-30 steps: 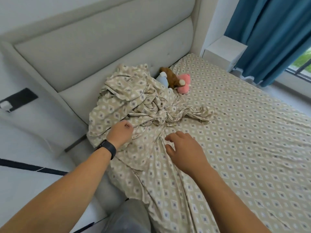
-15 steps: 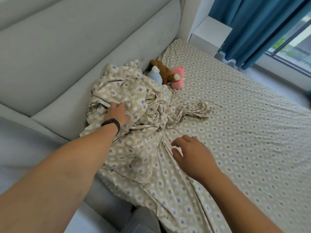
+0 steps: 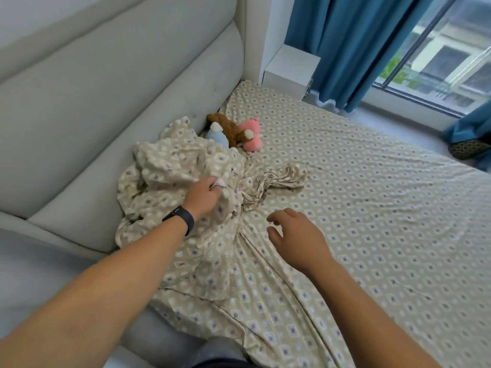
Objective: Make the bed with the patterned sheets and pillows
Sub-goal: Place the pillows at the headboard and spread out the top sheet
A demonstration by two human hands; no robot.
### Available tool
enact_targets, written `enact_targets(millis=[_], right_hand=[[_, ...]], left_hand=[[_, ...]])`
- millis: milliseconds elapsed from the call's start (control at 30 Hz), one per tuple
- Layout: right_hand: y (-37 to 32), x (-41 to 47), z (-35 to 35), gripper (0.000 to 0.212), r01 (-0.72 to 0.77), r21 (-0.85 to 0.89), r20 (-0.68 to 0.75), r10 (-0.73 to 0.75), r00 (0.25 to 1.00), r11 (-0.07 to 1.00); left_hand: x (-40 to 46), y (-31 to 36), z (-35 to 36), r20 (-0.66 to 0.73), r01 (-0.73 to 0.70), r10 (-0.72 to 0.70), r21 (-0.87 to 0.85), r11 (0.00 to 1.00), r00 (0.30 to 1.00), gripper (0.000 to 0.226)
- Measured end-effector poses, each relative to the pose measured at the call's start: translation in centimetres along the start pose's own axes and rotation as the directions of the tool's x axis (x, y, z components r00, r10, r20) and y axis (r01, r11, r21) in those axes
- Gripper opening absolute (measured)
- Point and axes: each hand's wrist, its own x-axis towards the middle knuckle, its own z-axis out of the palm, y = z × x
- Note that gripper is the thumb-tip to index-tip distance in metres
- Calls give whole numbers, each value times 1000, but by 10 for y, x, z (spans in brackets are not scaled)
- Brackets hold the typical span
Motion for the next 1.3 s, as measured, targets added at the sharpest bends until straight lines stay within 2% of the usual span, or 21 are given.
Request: enact_targets(millis=[67, 133, 200, 233, 267, 300, 333, 433, 467, 567, 633, 700, 733, 767, 800, 867, 933, 1033, 1133, 1233, 1300], right_hand=[[9, -7, -6, 44, -1, 46, -49, 3, 999, 999], [19, -9, -7, 70, -14, 155, -67, 25, 997, 988], [34, -18, -9, 90, 41, 256, -67, -25, 997, 966], [42, -21, -7, 81, 76, 312, -76, -55, 996, 947], [49, -27, -8, 56, 104, 394, -102, -69, 992, 913], [56, -38, -13, 25, 87, 492, -151, -14, 988, 866], [64, -48, -18, 5, 59, 584, -202, 74, 977, 810], [105, -84, -38, 28, -1, 711, -306, 311, 899, 703], [121, -94, -45, 33, -5, 741, -324, 364, 873, 672], [160, -130, -85, 30, 27, 855, -322, 488, 811, 518], [179, -152, -108, 25, 83, 903, -306, 495, 814, 422], [193, -170, -123, 17, 136, 972, -217, 514, 830, 191], [202, -182, -132, 20, 173, 984, -164, 532, 830, 34], [212, -191, -138, 22, 206, 978, -150, 559, 816, -39], [224, -201, -142, 22, 231, 973, -177, 599, 781, -13], [256, -215, -145, 19, 146, 955, -288, 683, 671, 259], [299, -238, -138, 32, -25, 887, -361, 725, 586, 462], [330, -269, -122, 67, -169, 805, -395, 726, 564, 569], [324, -277, -99, 75, -210, 745, -404, 680, 612, 632], [302, -279, -83, 75, -10, 791, -510, 669, 540, 611], [292, -277, -79, 74, 150, 738, -637, 607, 475, 657]], left_hand=[[-36, 44, 11, 73, -48, 56, -105, 993, 996, 25], [-70, 85, 20, 159, -94, 130, -216, 972, 979, 40], [-109, 129, 32, 250, -158, 253, -346, 925, 935, 35], [-125, 146, 35, 278, -192, 315, -391, 900, 907, 26], [-139, 163, 37, 284, -231, 368, -419, 878, 885, 21], [-150, 176, 41, 269, -275, 416, -437, 856, 869, 25], [-157, 183, 45, 246, -307, 446, -447, 840, 861, 28], [-163, 187, 69, 150, -361, 435, -357, 861, 888, 10], [-162, 182, 78, 178, -369, 414, -239, 898, 893, 35], [-158, 173, 120, 378, -455, 379, 134, 880, 845, 115], [-159, 181, 154, 457, -503, 378, 189, 844, 805, 135], [-164, 204, 190, 518, -523, 425, 50, 851, 742, 126], [-172, 222, 212, 556, -500, 438, -46, 865, 707, 110], [-182, 236, 229, 590, -457, 427, -108, 883, 685, 89], [-191, 249, 246, 605, -418, 409, -136, 898, 683, 68], [-198, 260, 273, 580, -355, 376, -156, 922, 723, 37], [-204, 266, 294, 552, -297, 341, -170, 940, 761, 25], [-204, 273, 301, 434, -251, 277, -118, 961, 857, 28], [-198, 288, 293, 238, -290, 305, -98, 952, 922, 18], [-197, 307, 280, 246, -394, 387, -24, 919, 889, 16], [-194, 308, 271, 281, -431, 398, 66, 900, 873, 13]])
